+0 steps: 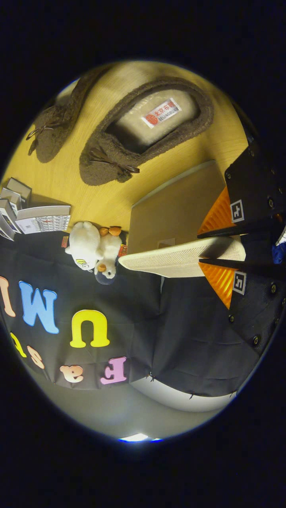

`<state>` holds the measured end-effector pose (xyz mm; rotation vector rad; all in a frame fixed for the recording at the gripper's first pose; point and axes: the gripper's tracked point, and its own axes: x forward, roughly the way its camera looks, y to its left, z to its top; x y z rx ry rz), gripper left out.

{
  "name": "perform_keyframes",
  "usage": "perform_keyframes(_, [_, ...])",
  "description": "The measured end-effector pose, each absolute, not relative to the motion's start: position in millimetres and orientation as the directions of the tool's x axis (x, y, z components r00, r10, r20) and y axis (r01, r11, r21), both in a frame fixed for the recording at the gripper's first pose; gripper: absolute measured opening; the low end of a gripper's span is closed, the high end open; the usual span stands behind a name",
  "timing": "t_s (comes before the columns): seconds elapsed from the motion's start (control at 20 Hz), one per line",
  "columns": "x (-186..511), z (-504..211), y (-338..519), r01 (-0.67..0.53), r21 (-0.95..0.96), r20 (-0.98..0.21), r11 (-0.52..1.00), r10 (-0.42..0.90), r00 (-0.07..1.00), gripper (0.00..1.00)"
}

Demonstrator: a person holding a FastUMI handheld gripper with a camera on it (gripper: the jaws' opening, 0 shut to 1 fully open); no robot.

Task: Open the storage box then place both shoes into the box .Put the left shoe in first, then the right shoe, with the right side of both shoes facing outward in a uniform manner.

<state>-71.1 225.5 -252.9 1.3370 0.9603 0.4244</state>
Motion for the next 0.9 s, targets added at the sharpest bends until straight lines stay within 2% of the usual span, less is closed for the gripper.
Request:
perform_keyframes(0.35, [-79.2,-240.1,233.5,0.182,0.945,-0.326,0.271,0.780,0.535,0.30])
perform_keyframes(0.4, [-70.1,-244.0,223.3,0.182,0.936,-0.350,0.301,0.754,0.556,0.30])
perform_keyframes(0.5, [-65.3,-247.0,251.0,0.191,0.939,-0.343,0.286,0.752,0.563,0.00])
perform_keyframes(0.7, [-67.6,-230.0,238.2,0.161,0.936,-0.348,0.312,0.759,0.550,0.00])
perform_keyframes(0.9, [-61.6,-197.0,247.2,0.069,0.937,-0.321,0.342,0.769,0.553,0.00])
